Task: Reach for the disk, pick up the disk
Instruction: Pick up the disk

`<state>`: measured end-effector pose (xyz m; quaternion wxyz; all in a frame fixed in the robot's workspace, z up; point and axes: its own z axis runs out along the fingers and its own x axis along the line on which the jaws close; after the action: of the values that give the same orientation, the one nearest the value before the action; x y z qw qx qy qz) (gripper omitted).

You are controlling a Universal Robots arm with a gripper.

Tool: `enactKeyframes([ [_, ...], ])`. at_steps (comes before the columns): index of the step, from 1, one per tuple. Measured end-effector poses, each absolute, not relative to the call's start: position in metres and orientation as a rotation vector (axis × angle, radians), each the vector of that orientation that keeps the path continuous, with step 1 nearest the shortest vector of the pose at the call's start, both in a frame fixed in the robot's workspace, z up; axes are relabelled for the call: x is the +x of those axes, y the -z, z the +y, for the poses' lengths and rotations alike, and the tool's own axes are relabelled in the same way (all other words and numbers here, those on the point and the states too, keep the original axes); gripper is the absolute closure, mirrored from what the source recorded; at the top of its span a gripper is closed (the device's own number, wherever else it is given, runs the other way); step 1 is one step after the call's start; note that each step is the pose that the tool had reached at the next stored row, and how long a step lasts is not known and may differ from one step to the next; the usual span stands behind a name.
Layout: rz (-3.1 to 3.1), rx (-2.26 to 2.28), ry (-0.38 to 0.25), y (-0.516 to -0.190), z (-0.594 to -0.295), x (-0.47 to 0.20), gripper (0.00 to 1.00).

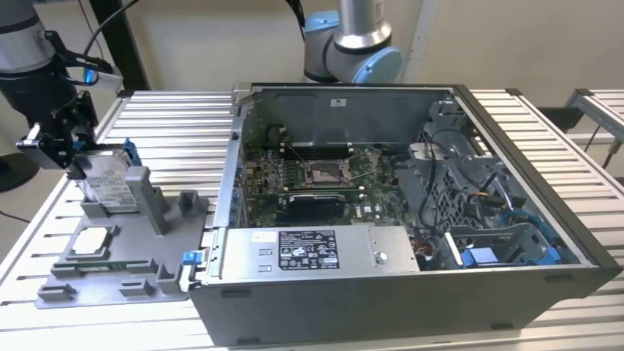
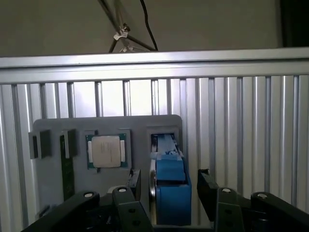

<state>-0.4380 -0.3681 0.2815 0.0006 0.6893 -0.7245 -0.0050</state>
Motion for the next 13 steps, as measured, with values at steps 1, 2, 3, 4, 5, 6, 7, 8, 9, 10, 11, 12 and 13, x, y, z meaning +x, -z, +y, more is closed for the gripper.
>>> enactKeyframes([
  [1,-2.275,2.165,0.016,-0.280,-0.368,-0.438,0.00],
  [2,-2.275,2.165,0.016,-0.278,-0.368,-0.438,0.00],
  [3,-2.274,2.166,0.016,-0.276,-0.367,-0.438,0.00],
  [4,-2.274,2.166,0.016,-0.274,-0.367,-0.438,0.00],
  [5,-2.274,2.166,0.016,-0.272,-0.367,-0.438,0.00],
  [6,-2.274,2.166,0.016,-0.271,-0.367,-0.438,0.00],
  [7,-2.273,2.167,0.016,-0.269,-0.366,-0.438,0.00],
  [8,-2.273,2.167,0.015,-0.267,-0.366,-0.438,0.00],
  [9,-2.273,2.167,0.015,-0.267,-0.366,-0.438,0.00],
  [10,-2.272,2.167,0.015,-0.267,-0.366,-0.438,0.00],
  [11,-2.272,2.167,0.015,-0.267,-0.366,-0.438,0.00],
  [12,-2.272,2.167,0.015,-0.267,-0.366,-0.438,0.00],
  [13,-2.272,2.167,0.015,-0.267,-0.366,-0.438,0.00],
])
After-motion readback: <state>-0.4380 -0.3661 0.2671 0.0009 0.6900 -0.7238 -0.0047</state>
